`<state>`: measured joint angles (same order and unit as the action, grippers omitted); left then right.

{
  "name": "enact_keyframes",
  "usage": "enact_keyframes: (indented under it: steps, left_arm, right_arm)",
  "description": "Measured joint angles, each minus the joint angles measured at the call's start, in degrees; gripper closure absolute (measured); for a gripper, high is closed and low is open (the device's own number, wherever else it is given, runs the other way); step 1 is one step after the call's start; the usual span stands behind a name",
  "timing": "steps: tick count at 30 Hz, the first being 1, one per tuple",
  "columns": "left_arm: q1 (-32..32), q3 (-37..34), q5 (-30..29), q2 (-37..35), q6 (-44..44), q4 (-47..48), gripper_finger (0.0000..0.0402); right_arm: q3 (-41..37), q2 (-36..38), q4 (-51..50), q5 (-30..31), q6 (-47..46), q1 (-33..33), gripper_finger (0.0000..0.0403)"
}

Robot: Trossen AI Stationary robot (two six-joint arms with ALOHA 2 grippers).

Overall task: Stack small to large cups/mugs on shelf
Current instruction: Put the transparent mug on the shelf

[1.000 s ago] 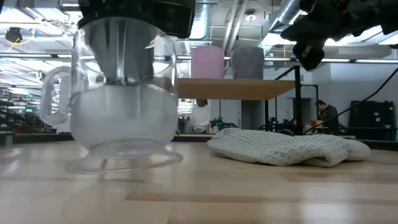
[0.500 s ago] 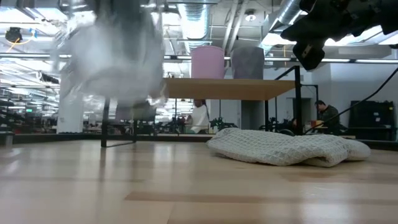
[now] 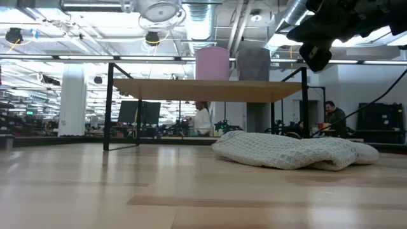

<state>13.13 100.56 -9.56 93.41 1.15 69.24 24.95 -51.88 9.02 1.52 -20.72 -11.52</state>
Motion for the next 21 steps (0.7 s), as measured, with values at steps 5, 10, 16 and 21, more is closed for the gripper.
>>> enact_keyframes:
  steps: [5, 10, 16, 21]
  left_arm:
    - [-7.2, 4.0, 0.1, -1.4, -12.9, 5.6, 0.0401]
    - [-14.5, 6.3, 0.3, -1.4, -27.3, 10.4, 0.0401]
    - [-22.8, 6.3, 2.5, -1.4, -45.1, 9.7, 0.0401]
    - [-29.1, 6.3, 10.4, -1.2, -54.2, 4.9, 0.0401]
  right_arm:
    - [0.0, 0.0, 0.0, 0.0, 1.8, 0.0, 0.0393]
    - [0.0, 0.0, 0.0, 0.0, 4.2, 0.1, 0.0393]
    - [0.0, 0.0, 0.0, 0.0, 4.7, 0.4, 0.0393]
    - [0.0, 0.0, 0.0, 0.1, 4.7, 0.4, 0.0393]
